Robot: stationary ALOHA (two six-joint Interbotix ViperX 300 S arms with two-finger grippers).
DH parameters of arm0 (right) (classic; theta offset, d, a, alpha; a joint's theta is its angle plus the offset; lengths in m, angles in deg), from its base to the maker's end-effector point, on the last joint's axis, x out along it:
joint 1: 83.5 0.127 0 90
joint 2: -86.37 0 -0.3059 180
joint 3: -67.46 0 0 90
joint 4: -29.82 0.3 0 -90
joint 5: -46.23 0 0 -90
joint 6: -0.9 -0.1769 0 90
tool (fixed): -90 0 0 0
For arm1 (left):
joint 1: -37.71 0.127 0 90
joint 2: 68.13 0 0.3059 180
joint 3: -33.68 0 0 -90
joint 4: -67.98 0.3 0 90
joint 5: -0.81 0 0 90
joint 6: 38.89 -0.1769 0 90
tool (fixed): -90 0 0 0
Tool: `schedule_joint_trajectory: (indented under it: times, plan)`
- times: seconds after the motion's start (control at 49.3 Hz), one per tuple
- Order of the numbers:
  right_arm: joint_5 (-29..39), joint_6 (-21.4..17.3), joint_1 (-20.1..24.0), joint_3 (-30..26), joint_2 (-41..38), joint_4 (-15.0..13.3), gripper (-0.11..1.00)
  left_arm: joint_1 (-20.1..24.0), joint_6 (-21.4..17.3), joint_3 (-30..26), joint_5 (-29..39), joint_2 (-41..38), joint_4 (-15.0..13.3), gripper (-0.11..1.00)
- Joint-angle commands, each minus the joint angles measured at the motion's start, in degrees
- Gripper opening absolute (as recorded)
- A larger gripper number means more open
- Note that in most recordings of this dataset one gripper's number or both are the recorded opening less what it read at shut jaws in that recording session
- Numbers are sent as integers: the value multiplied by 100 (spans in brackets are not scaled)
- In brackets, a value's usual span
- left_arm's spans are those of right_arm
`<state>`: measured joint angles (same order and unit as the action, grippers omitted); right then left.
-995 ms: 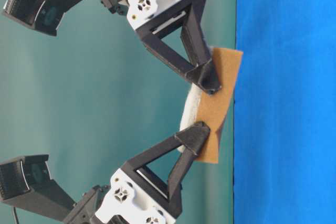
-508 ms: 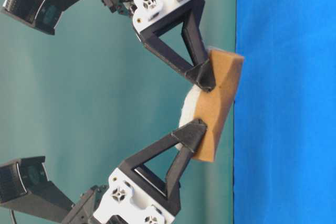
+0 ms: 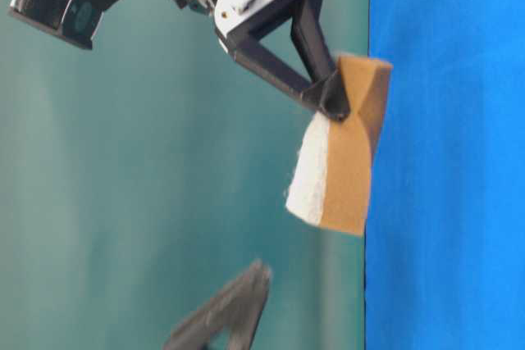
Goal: Hand over the sponge with the left arm and wipe it with the right arm.
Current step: 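Open the left gripper and pull it back, leaving sponge in right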
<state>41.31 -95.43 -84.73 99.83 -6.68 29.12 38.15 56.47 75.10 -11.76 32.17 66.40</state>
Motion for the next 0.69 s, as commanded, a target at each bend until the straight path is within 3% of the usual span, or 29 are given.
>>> schedule_joint_trajectory:
  times: [0.0,0.264,0.447,0.67]
  plan:
    - [18,-9,18,-18,176,0,15,-62,9,202,-97,439,0,84]
    - [35,-9,9,-18,185,0,15,-62,-9,650,-97,1187,0,84]
    - [9,-9,9,-9,70,0,15,-62,-70,668,-97,1178,0,84]
    - [-185,-9,9,-79,-624,-9,15,-62,-229,633,-123,1107,0,84]
